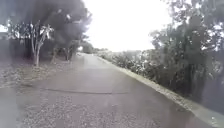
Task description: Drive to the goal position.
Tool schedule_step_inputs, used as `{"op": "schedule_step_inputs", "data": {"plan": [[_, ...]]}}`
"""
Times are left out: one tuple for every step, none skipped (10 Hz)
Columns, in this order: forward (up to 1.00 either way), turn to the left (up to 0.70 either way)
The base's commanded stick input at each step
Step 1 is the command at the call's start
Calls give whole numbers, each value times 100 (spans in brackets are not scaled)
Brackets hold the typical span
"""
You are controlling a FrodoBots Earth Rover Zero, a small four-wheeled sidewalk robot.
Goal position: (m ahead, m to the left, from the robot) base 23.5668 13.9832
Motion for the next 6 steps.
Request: {"op": "schedule_step_inputs", "data": {"plan": [[70, 0], [70, 0], [70, 0], [70, 0], [70, 26], [70, 33]]}}
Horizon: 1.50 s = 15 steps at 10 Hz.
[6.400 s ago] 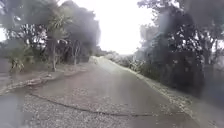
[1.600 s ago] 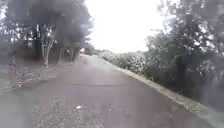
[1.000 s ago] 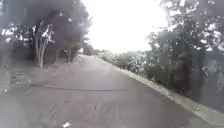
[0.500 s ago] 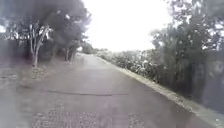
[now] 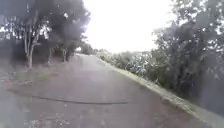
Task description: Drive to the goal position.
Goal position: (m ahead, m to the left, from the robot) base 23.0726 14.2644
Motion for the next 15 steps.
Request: {"op": "schedule_step_inputs", "data": {"plan": [[70, 32], [70, 26], [70, 21], [70, 16], [70, 11], [70, 10], [70, 29], [70, 35], [70, 35], [70, 12], [70, 2], [70, 1], [70, 1], [70, 0], [70, 0]]}}
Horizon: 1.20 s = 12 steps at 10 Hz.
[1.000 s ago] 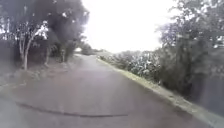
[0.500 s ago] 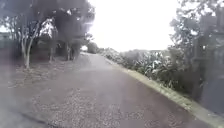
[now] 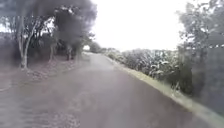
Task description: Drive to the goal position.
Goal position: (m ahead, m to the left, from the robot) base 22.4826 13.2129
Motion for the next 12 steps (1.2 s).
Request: {"op": "schedule_step_inputs", "data": {"plan": [[70, 0], [70, 0], [70, 0], [70, 0], [70, 8], [70, 27], [70, 35], [70, 33], [70, 27], [70, 21], [70, 13], [70, 6]]}}
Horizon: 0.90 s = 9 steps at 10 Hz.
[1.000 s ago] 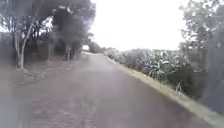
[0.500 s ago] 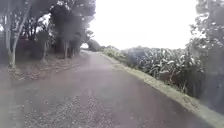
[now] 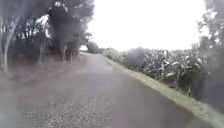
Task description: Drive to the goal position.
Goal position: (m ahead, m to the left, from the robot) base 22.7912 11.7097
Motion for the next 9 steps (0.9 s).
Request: {"op": "schedule_step_inputs", "data": {"plan": [[70, 0], [70, 0], [70, 0], [70, 0], [70, 0], [70, 0], [70, 0], [70, 0], [70, 7]]}}
